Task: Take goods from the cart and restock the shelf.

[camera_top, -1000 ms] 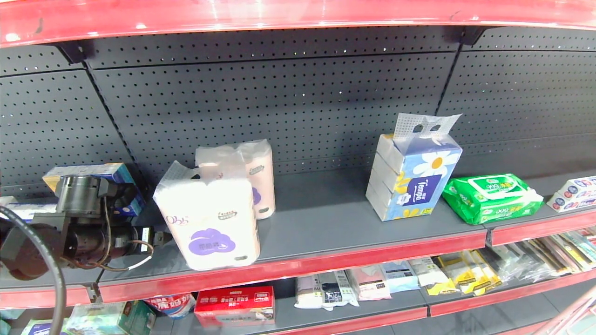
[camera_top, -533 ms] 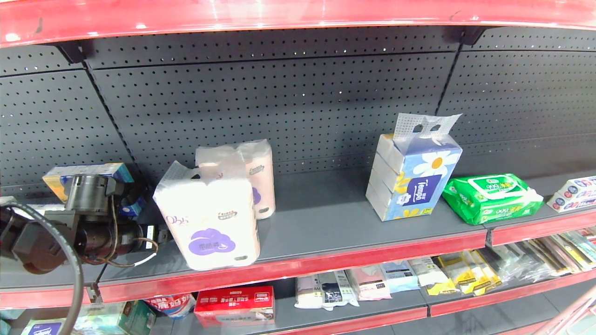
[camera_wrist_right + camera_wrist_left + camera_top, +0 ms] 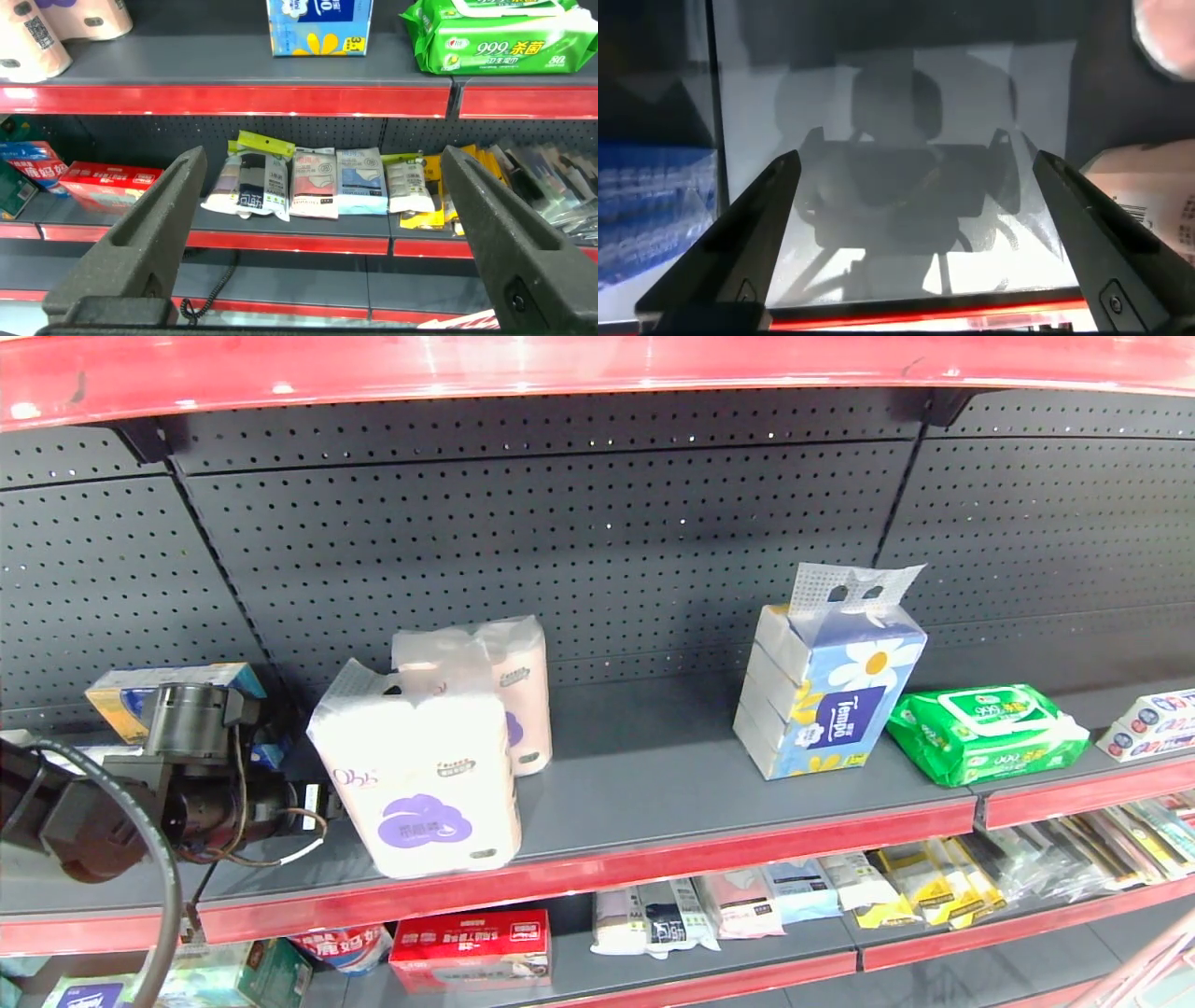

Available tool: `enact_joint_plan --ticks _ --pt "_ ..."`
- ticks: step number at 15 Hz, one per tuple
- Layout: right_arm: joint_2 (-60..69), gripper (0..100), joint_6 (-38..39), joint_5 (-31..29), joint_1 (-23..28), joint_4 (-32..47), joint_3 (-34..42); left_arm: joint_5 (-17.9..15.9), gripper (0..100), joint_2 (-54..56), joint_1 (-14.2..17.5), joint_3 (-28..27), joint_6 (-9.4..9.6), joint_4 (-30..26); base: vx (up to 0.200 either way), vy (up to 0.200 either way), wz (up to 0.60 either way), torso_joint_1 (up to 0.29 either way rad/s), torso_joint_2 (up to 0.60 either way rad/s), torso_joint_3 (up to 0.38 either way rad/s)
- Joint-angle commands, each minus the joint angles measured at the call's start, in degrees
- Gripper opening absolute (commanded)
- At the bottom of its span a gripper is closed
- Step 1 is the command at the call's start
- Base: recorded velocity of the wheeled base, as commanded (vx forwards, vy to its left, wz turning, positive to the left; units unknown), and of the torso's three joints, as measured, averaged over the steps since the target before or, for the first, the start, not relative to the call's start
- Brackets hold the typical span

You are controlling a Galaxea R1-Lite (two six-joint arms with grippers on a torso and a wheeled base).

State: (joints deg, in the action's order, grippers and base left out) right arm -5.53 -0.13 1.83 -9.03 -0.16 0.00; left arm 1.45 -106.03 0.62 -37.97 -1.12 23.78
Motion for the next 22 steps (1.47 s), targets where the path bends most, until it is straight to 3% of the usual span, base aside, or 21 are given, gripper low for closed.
enact_joint_plan --ticks 1,22 --pt "-0.1 100 0.0 0.0 0.0 0.0 0.0 0.0 100 -0.3 -0.5 -0.1 0.07 0.2 0.000 0.000 0.00 0.000 0.00 0.000" --pt "-0.1 100 0.0 0.0 0.0 0.0 0.0 0.0 100 -1.2 -3.6 -1.3 0.15 0.6 0.000 0.000 0.00 0.000 0.00 0.000"
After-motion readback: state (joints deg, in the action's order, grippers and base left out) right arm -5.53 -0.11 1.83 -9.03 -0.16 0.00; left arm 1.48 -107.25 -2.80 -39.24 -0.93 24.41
